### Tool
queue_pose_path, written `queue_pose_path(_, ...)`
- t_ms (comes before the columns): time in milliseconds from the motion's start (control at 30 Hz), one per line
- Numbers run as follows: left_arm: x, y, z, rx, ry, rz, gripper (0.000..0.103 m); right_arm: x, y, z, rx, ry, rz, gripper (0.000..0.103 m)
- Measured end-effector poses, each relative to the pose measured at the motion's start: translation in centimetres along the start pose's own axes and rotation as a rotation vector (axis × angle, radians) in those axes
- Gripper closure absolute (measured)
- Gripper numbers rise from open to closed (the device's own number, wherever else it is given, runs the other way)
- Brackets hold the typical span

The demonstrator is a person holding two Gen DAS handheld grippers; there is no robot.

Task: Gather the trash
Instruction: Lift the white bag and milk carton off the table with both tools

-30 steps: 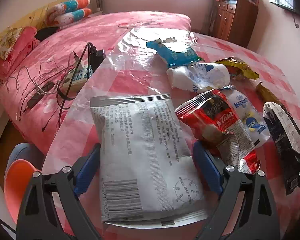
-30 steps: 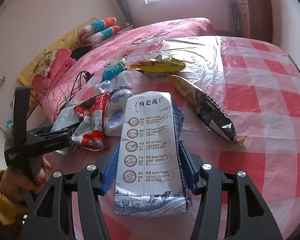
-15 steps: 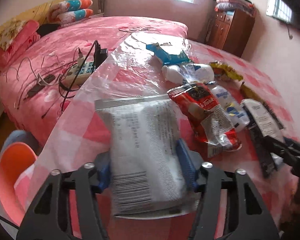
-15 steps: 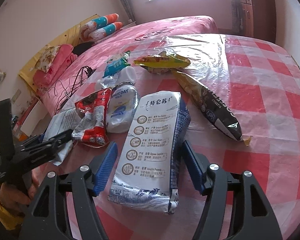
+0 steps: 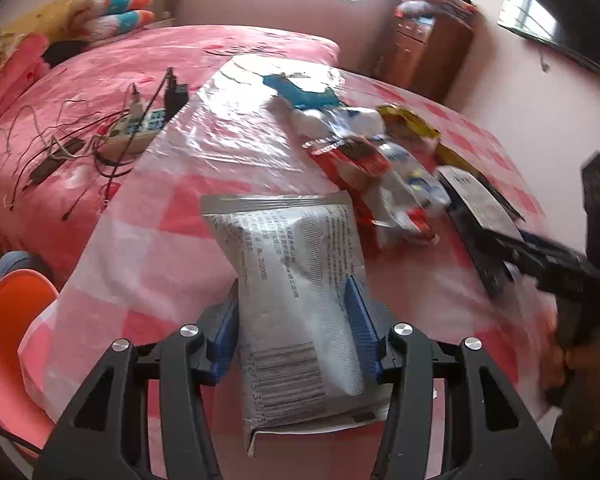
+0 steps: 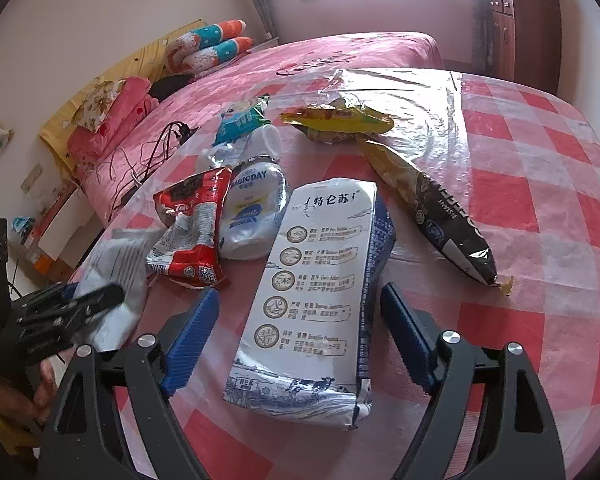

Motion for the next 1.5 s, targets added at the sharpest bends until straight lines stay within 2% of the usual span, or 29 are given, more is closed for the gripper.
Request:
queue_pose_path(33, -0.2, 0.0, -0.2, 0.011, -0.001, 0.006, 0.045, 0.1, 0.1, 0.0, -0.003, 0.002, 0.003, 0.014)
queue_pose_path(67, -0.3, -0.2, -0.5, 0.037, 0.004, 0.013, 0.035, 0.2, 0.2, 0.0, -0.008, 0.005, 0.002, 0.014)
queue_pose_path(167, -0.1, -0.8, -1.7, 0.109, 0.026, 0.050, 0.019, 0.3, 0.4, 0.0, -0.015, 0.008, 0.004, 0.011)
queue_pose_path(300, -0.2, -2.2, -2.9, 0.225, 0.013, 0.117, 0.012, 0.3, 0.3, 0.0, -0.016, 0.009, 0.004, 0.010)
queue_pose_path(433, -0.3, -2.2, -2.8, 0.220, 0.017, 0.144, 0.012, 0.3, 0.4, -0.1, -0.018, 0.010, 0.003, 0.010)
queue_pose_path(500, -0.4, -2.3, -2.8, 0.223, 0.010, 0.131, 0.019, 0.3, 0.4, -0.1, -0.020, 0.011, 0.000, 0.010)
queue_pose_path(533, -0.5, -2.4, -2.8, 0.214, 0.011, 0.117, 0.027, 0.3, 0.3, -0.1, -0.021, 0.012, 0.000, 0.010)
queue_pose_path(800, -1.7, -1.7, -4.0, 0.177, -0.031, 0.107, 0.032, 0.6, 0.3, -0.2, -0.034, 0.019, -0.014, 0.010)
queue_pose_path(933, -2.0, -1.4, -4.0, 0.151, -0.047, 0.095, 0.035, 0.9, 0.7, -0.4, -0.078, 0.043, -0.074, 0.010)
queue_pose_path(967, -2.2, -1.3, -3.9, 0.136, -0.055, 0.087, 0.040, 0.9, 0.8, -0.5, -0.082, 0.046, -0.088, 0.010)
queue_pose_path(1067, -2.7, -0.6, -3.1, 0.075, -0.060, 0.042, 0.052, 0.7, 0.3, -0.6, -0.077, 0.045, -0.138, 0.020)
queue_pose_path(1167, -2.6, -0.1, -3.0, 0.051, -0.050, 0.025, 0.052, 0.4, -0.3, -0.8, -0.072, 0.043, -0.192, 0.033)
queue_pose_path(1200, -2.6, -0.1, -3.0, 0.048, -0.049, 0.020, 0.052, 0.3, -0.4, -0.8, -0.071, 0.040, -0.199, 0.044)
queue_pose_path(1333, -2.6, 0.1, -3.0, 0.033, -0.050, -0.003, 0.054, -0.1, -0.8, -0.8, -0.051, 0.030, -0.187, 0.045)
queue_pose_path(1500, -2.8, 1.1, -2.7, -0.044, -0.041, -0.078, 0.060, -1.6, -0.6, -1.1, -0.013, -0.018, -0.167, 0.046)
Point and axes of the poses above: each gripper's, at about its wrist camera, not at the fingertips, and x roughly the way its jaws point, y to its left, z to its top, the point moved 10 cm from there along x, roughly the way its jaws point, and after that the axes turned 7 degrees about -x, right-handed, at the moved point
